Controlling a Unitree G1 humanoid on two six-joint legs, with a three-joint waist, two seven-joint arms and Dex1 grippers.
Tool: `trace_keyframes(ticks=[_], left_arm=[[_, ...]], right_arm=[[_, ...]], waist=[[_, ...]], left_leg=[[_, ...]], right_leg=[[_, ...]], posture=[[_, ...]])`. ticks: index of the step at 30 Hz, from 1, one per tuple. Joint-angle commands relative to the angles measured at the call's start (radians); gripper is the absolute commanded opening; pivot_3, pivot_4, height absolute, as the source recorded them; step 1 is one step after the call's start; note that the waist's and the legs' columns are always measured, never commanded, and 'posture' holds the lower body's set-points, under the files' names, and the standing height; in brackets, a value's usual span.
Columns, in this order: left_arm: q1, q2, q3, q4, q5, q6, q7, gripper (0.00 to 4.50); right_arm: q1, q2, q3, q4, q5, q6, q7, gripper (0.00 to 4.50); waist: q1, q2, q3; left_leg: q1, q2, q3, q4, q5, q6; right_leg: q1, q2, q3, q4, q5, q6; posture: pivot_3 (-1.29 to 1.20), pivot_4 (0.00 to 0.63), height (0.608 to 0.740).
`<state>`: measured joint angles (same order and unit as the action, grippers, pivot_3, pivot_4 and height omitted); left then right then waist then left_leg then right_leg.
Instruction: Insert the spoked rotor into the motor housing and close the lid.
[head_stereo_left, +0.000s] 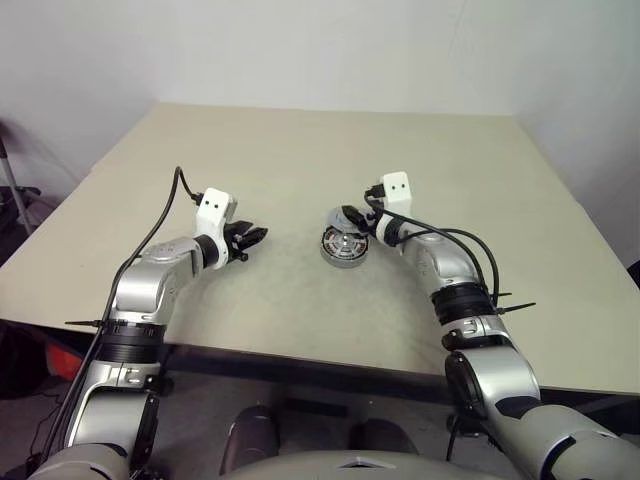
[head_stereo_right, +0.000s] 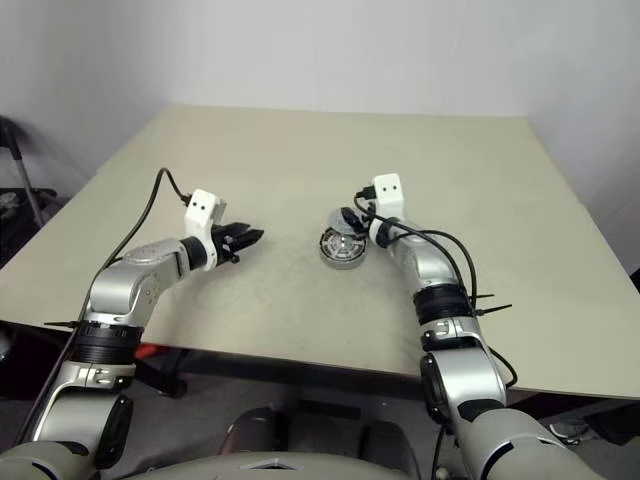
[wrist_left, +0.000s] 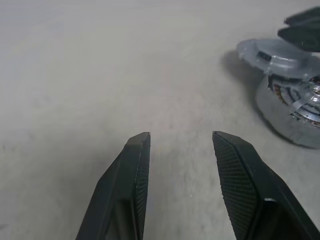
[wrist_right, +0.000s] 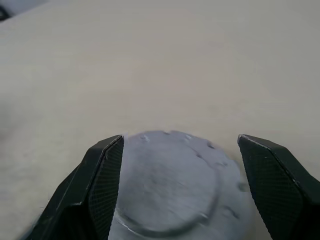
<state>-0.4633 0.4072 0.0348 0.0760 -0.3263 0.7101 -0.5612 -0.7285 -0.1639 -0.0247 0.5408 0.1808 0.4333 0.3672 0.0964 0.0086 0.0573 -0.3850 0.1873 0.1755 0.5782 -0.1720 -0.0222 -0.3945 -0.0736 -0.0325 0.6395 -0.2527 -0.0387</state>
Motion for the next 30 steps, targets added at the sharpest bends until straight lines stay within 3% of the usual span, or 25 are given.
trace_keyframes(ticks=[1, 5, 18, 24, 27, 30], left_arm=[[-0.016, 0.008, 0.007, -0.046, 0.002, -0.006, 0.007, 2.07], [-0.004, 0.008, 0.0, -0.063, 0.006, -0.007, 0.012, 2.07], [-0.004, 0.006, -0.014, -0.069, 0.009, -0.01, 0.024, 2.07], [-0.004, 0.004, -0.013, -0.066, 0.013, -0.015, 0.027, 2.07], [-0.01, 0.004, -0.011, -0.06, 0.017, -0.019, 0.028, 2.12], [-0.012, 0.003, -0.007, -0.052, 0.019, -0.021, 0.031, 2.12]], right_arm=[[-0.031, 0.009, 0.0, 0.026, -0.009, -0.045, 0.005, 3.73], [-0.044, 0.014, -0.041, 0.123, 0.014, -0.052, 0.01, 3.73], [-0.008, -0.018, 0.072, 0.065, -0.079, -0.072, 0.095, 3.73], [-0.033, -0.018, 0.051, 0.122, -0.077, -0.028, 0.066, 3.73], [-0.04, -0.02, 0.041, 0.135, -0.072, -0.025, 0.066, 3.16], [-0.044, -0.022, 0.031, 0.118, -0.061, -0.026, 0.081, 3.14]], waist=[[0.001, 0.0, 0.0], [0.0, 0.0, 0.0], [0.0, 0.0, 0.0], [-0.001, 0.0, 0.0], [-0.001, -0.001, 0.0], [0.0, -0.001, 0.0]], left_leg=[[0.0, 0.0, 0.0, 0.0, 0.0, 0.0], [0.0, 0.0, 0.0, 0.001, 0.0, 0.001], [0.003, 0.0, 0.0, 0.001, -0.001, 0.001], [0.004, 0.0, 0.0, 0.001, -0.001, 0.001], [0.005, 0.0, 0.0, 0.001, -0.001, 0.001], [0.006, 0.0, 0.0, 0.001, -0.001, 0.001]], right_leg=[[0.0, 0.0, 0.0, 0.0, 0.0, 0.0], [0.001, 0.0, 0.0, 0.0, 0.0, 0.0], [0.003, 0.0, 0.0, 0.0, 0.0, 0.0], [0.004, 0.0, 0.0, 0.0, 0.0, 0.0], [0.005, 0.0, 0.0, 0.0, 0.0, 0.0], [0.006, 0.0, 0.0, 0.0, 0.0, 0.0]], posture=[[0.0, 0.0, 0.74], [0.0, 0.0, 0.74], [0.0, 0.0, 0.74], [0.0, 0.0, 0.74], [0.0, 0.0, 0.74], [0.0, 0.0, 0.74]])
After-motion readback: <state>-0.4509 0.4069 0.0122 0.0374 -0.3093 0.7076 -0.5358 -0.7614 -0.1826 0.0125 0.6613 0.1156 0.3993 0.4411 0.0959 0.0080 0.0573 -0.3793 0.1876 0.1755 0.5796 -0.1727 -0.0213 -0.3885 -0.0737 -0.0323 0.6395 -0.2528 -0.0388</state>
